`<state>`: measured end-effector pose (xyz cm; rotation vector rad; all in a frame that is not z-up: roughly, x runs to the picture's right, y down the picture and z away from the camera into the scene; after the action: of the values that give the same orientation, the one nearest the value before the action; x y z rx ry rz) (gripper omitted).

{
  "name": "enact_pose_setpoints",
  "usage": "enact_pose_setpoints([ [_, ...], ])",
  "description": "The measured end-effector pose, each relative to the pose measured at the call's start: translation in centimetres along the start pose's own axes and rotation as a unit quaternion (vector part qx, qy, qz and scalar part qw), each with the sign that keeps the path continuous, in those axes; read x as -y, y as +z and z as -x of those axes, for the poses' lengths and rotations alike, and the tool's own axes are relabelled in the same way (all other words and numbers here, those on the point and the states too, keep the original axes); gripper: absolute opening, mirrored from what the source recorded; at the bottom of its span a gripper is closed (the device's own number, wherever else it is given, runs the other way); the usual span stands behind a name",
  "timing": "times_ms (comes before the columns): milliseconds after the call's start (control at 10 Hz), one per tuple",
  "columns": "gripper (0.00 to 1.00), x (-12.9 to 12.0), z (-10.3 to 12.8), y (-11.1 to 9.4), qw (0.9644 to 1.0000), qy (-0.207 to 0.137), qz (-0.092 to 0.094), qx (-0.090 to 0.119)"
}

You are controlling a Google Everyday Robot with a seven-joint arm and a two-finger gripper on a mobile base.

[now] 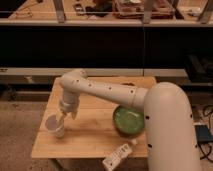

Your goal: Pick up the ceramic cup

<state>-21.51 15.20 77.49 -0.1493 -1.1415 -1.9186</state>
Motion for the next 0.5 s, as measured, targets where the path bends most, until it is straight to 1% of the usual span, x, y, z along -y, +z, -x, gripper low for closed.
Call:
enact_pose_setpoints([
  [100, 0.32, -0.2, -0.2, 0.7, 0.9999, -0.006, 0.007, 0.004],
  [200, 0.21, -0.4, -0.5, 1.2, 0.9999, -0.012, 0.011, 0.004],
  [300, 0.13, -0.4, -0.8, 1.5, 0.9998, -0.019, 0.010, -0.001],
  [400, 0.03, -0.1, -1.3, 1.6, 0.9994, -0.032, 0.006, -0.009],
  [500, 0.00, 0.5, -1.6, 1.4, 0.9991, -0.040, 0.000, -0.014],
])
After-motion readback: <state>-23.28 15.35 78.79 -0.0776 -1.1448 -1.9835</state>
